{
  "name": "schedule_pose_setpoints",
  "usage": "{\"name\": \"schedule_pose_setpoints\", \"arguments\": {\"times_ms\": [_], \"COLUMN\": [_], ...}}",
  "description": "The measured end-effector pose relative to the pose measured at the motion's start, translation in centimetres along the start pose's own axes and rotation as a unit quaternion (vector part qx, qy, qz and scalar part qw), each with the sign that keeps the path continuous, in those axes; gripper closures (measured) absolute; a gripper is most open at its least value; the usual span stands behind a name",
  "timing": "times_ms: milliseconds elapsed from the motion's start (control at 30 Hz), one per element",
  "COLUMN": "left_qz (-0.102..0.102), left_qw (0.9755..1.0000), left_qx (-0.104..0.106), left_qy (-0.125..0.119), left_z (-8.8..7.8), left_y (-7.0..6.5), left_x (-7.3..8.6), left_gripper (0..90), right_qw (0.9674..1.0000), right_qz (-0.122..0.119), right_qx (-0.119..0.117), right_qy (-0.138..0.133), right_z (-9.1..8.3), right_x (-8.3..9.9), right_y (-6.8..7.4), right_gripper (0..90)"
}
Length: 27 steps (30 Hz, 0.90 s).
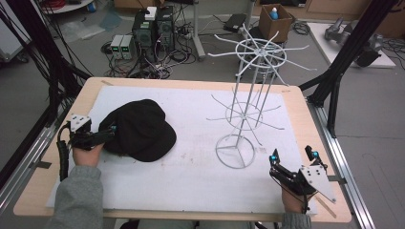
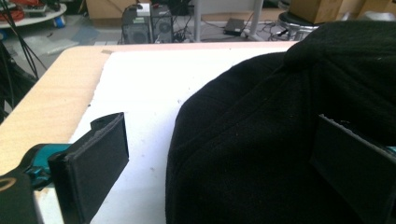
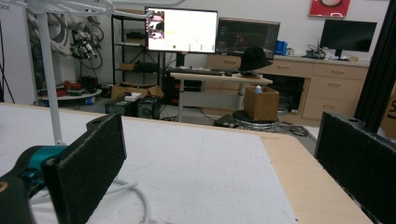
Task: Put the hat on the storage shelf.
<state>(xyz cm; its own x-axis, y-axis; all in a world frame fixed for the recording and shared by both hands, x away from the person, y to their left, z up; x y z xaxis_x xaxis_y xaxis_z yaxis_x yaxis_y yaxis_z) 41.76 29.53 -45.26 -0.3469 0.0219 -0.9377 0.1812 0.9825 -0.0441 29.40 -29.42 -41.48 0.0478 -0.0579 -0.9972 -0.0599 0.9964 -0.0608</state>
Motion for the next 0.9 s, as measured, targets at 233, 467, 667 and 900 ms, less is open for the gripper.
{"name": "schedule_pose_setpoints", "arguments": {"times_ms": [233, 467, 667, 900], "left_qz": [-0.014, -0.019, -0.018, -0.019], "left_qw": [0.9998, 0.9992, 0.9990, 0.9984], "left_qx": [0.006, -0.001, -0.007, 0.000], "left_qy": [0.012, 0.034, 0.041, 0.053], "left_z": [0.8, 1.2, 1.2, 1.6], "left_y": [0.2, 0.4, 0.4, 0.4], "left_x": [0.6, 1.2, 1.4, 1.9], "left_gripper": [5.2, 5.2, 5.2, 5.2], "right_qw": [1.0000, 1.0000, 1.0000, 1.0000], "right_qz": [0.002, 0.001, -0.002, -0.002], "right_qx": [-0.001, -0.001, -0.002, -0.002], "right_qy": [0.002, 0.000, -0.002, -0.002], "right_z": [0.0, 0.0, 0.0, 0.0], "right_x": [0.0, 0.0, 0.0, 0.0], "right_y": [0.1, 0.1, 0.1, 0.1], "right_gripper": [1.1, 1.1, 1.1, 1.1]}}
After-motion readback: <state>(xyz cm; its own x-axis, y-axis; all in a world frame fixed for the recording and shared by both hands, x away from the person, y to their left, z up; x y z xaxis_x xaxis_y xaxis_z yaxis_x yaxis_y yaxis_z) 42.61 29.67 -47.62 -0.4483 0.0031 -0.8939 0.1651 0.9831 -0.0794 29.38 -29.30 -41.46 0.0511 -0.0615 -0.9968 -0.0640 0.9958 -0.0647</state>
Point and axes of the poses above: each handheld gripper's, and its own axes: z roughly forward along the jaws, x roughly out of its underside, y roughly to its left, the point moved 7 cm from there along z, roughly forward along the jaws, and after that the axes turned 1 degree about x, right-handed, at the moved point
